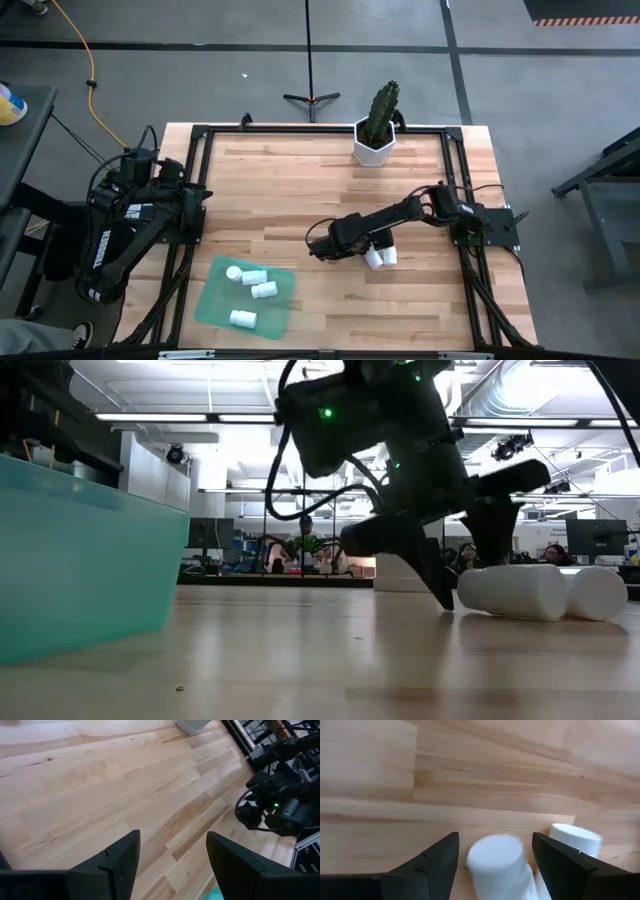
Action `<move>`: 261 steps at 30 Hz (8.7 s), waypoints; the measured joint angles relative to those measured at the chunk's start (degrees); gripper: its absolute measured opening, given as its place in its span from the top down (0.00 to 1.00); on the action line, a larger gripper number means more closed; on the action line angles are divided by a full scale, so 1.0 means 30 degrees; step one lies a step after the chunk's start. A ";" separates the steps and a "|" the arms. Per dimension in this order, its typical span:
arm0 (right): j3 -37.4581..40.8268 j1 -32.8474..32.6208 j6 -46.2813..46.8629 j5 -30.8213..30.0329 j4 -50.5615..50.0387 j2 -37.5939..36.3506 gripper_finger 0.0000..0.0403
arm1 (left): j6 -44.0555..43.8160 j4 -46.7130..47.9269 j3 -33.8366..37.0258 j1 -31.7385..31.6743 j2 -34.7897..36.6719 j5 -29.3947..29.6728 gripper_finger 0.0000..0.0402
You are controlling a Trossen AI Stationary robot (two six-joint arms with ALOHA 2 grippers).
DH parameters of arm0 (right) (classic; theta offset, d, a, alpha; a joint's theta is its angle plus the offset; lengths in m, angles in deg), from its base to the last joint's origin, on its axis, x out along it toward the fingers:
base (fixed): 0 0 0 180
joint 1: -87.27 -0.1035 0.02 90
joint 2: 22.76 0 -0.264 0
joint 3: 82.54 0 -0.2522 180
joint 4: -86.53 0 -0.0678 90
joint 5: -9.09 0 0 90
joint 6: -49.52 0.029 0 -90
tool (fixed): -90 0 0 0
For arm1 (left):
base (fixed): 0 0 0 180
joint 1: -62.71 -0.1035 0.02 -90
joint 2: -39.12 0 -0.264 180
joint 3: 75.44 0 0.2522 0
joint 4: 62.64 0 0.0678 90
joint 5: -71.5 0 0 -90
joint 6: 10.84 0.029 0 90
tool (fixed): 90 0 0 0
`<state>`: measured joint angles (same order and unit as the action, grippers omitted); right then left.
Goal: Pick and place pill bottles into a basket
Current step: Put the white pill bottle into the green bin
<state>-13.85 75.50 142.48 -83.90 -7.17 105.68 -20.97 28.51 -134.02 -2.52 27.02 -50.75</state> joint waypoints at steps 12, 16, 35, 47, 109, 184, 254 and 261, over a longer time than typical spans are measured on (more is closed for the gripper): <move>0.0435 -0.0131 -0.2238 0.0898 0.0387 -0.0291 0.40 | -0.0036 -0.0015 0.0000 0.0000 0.0000 -0.0044 0.35; 0.0430 -0.0158 -0.3570 0.0471 0.0470 -0.0841 0.40 | 0.0155 -0.0015 0.0002 -0.0002 0.0000 -0.0044 0.35; 0.0379 0.0152 -1.2223 0.2401 -0.0724 -0.2183 0.40 | 0.0153 -0.0007 0.0007 0.0000 -0.0001 -0.0029 0.35; 0.0384 -0.0447 -1.3588 0.4342 0.0662 -0.2424 0.40 | -0.0204 -0.0015 0.0001 -0.0003 0.0000 -0.0022 0.35; 0.4078 -0.0758 -1.2671 0.4534 0.5450 -0.2424 0.17 | -0.0583 0.0051 0.0007 -0.0007 0.0000 -0.0099 0.35; -0.0250 -0.2420 -1.8198 -0.6870 2.1713 -0.2409 0.64 | -0.0197 0.0000 0.0007 0.0000 0.0000 -0.0095 0.35; -0.0257 -0.2449 -1.8775 -0.0197 2.6963 0.0368 0.32 | -0.0505 -0.0041 0.0005 -0.0005 -0.0007 -0.0010 0.35; -0.0257 -0.1810 -1.7594 -0.0060 2.4914 0.0368 0.31 | -0.0506 -0.0029 0.0003 -0.0007 -0.0007 -0.0022 0.35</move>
<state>-14.63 70.07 89.69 -84.08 67.57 106.78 -22.49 28.42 -134.01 -2.54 27.00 -50.81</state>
